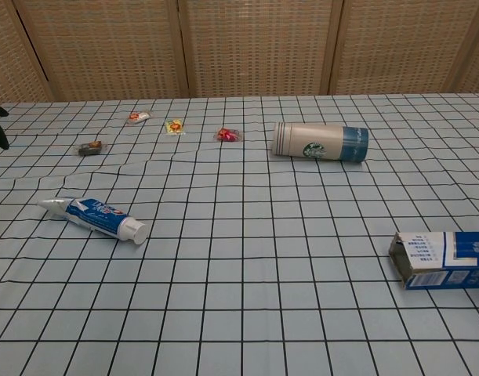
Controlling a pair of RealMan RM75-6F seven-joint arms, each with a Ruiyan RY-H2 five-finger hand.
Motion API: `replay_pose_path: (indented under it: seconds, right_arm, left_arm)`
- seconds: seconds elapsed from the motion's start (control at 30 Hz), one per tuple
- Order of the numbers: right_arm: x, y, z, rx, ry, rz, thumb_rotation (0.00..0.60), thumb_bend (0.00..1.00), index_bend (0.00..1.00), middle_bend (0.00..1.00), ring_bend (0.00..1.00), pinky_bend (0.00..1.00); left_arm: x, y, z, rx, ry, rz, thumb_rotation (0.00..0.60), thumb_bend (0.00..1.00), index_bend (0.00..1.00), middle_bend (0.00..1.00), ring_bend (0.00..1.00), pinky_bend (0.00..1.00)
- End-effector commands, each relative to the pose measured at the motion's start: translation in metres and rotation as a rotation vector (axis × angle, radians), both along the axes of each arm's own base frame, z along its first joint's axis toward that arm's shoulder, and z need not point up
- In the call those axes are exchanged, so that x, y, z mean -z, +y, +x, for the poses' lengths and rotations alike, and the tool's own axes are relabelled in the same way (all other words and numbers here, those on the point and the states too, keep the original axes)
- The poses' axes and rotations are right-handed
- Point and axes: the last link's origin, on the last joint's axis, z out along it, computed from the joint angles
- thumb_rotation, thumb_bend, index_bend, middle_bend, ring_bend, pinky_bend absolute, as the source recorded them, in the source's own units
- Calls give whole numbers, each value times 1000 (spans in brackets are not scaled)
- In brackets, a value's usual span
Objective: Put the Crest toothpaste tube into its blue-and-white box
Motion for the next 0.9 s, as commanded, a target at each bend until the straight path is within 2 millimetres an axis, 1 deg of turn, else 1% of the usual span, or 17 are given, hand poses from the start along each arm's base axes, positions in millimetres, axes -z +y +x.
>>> replay_pose_path:
  seconds: [0.03,0.2,0.47,0.67,0.9]
  right_arm:
    - [1,-1,-1,5,1,1,600,165,156,0,0,0]
    - [1,-2,-4,15,2,1,600,165,158,0,0,0]
    - [2,-4,-8,31,11,-1,600,165,159,0,0,0]
    - [2,-6,-11,41,14,-3,600,165,160,0,0,0]
    - [1,-8,-13,46,10,-11,600,165,162,0,0,0]
  left_arm:
    - [11,18,9,-2,25,-37,600,239,335,111,181,173]
    - [26,29,13,-8,52,-68,600,241,336,113,182,173]
    - [58,50,20,-28,93,-137,600,246,340,118,182,173]
    - [74,59,26,-27,118,-162,600,251,343,121,182,174]
    - [84,64,29,-29,128,-179,600,255,351,129,186,175]
